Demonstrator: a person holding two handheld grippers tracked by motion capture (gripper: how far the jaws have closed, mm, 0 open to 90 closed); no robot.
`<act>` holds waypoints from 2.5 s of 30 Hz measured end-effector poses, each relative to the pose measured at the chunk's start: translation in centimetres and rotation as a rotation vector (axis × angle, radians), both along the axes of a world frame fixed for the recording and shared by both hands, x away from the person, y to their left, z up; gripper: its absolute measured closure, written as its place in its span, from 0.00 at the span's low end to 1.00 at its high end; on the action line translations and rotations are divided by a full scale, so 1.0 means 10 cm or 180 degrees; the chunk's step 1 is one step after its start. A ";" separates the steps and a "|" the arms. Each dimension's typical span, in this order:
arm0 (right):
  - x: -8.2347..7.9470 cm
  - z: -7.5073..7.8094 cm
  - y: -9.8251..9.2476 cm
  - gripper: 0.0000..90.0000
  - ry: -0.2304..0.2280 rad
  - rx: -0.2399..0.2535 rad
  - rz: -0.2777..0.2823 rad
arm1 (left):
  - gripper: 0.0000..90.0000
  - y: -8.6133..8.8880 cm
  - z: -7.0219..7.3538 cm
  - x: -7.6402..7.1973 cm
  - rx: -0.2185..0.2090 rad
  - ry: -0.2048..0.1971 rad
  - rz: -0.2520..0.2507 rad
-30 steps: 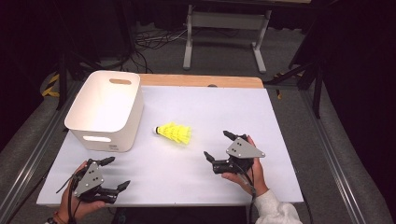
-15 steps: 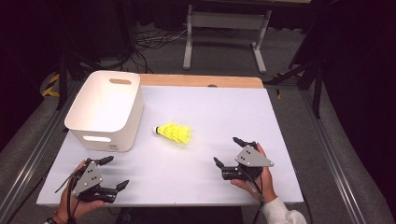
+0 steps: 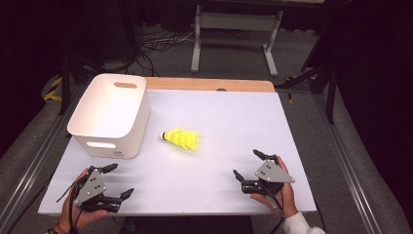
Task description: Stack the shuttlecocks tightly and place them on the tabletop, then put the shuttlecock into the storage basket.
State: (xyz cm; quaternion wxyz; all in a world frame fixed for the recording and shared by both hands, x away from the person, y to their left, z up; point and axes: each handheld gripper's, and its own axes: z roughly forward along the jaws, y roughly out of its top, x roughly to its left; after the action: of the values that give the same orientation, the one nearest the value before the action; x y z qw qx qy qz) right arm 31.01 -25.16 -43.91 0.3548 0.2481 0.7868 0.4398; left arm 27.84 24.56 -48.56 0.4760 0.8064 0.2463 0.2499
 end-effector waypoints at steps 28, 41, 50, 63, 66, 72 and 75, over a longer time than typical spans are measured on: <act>0.05 -0.13 0.04 0.12 0.0133 -0.0075 0.0010 | 0.09 0.04 0.00 0.00 -0.0012 -0.0007 -0.0016; 0.10 -0.16 0.11 0.12 0.0222 -0.0120 0.0085 | 0.09 0.05 -0.02 0.00 -0.0005 0.0030 -0.0012; 0.12 -0.18 0.15 0.10 0.0394 -0.0147 0.0163 | 0.09 -0.03 0.00 0.01 0.0059 -0.0003 -0.0060; 0.23 -0.12 0.32 0.10 0.0484 -0.0107 0.0280 | 0.09 -0.02 -0.01 0.01 0.0065 0.0008 -0.0088; 0.26 -0.10 0.38 0.10 0.0492 -0.0089 0.0319 | 0.09 -0.02 -0.01 0.02 0.0041 0.0026 -0.0095; 0.40 -0.08 0.57 0.12 0.0591 0.0030 0.0395 | 0.09 -0.04 -0.02 0.02 0.0072 0.0039 -0.0107; 0.48 -0.08 0.69 0.15 0.0651 0.0001 0.0482 | 0.09 -0.03 -0.02 0.01 0.0052 0.0043 -0.0098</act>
State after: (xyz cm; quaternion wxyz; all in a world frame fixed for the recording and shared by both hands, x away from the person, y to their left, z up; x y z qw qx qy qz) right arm 35.76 -18.28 -44.72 0.2383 0.2316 0.8353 0.4380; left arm 27.99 24.27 -48.75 0.4715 0.8156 0.2351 0.2391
